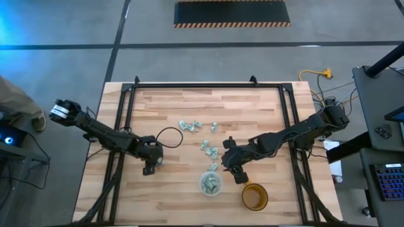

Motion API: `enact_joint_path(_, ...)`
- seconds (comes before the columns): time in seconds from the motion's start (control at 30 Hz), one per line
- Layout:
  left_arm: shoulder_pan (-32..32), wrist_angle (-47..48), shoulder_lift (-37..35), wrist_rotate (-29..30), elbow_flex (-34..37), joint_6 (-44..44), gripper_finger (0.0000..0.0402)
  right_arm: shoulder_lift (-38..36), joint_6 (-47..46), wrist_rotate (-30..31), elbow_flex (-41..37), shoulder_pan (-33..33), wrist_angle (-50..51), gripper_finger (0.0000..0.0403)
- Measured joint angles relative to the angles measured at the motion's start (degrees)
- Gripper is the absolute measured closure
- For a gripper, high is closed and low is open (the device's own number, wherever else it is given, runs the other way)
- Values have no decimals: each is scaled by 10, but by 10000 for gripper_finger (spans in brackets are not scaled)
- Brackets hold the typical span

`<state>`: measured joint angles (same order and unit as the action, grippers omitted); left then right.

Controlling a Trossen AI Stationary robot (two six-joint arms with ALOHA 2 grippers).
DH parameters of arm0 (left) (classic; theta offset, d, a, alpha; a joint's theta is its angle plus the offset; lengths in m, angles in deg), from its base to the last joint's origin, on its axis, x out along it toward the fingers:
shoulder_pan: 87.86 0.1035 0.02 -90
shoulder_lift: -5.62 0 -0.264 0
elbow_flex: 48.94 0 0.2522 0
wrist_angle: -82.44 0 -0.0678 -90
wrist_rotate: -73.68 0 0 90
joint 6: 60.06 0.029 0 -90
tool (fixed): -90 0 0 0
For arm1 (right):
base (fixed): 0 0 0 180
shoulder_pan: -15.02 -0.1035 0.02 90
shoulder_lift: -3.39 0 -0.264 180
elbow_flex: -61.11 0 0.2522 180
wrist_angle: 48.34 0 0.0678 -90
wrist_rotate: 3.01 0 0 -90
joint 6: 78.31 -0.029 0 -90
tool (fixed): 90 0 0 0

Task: Pick and place Stevia / Truvia into bins
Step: Put the stevia packet into the transparent bin

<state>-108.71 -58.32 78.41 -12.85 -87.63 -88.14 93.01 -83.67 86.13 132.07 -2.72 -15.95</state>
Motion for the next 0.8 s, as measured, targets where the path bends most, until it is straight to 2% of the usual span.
enact_joint_path(0.23,0,-1,-17,0,-6,0,353,0,0,0,0,0,0,277)
enact_joint_path(0.43,0,-21,-40,-6,-18,20,397,0,11,6,0,0,0,276)
enact_joint_path(0.63,0,-176,-43,3,-27,137,396,0,19,57,0,0,3,276)
enact_joint_path(0.8,0,-319,-36,5,-28,249,396,0,19,136,0,0,32,280)
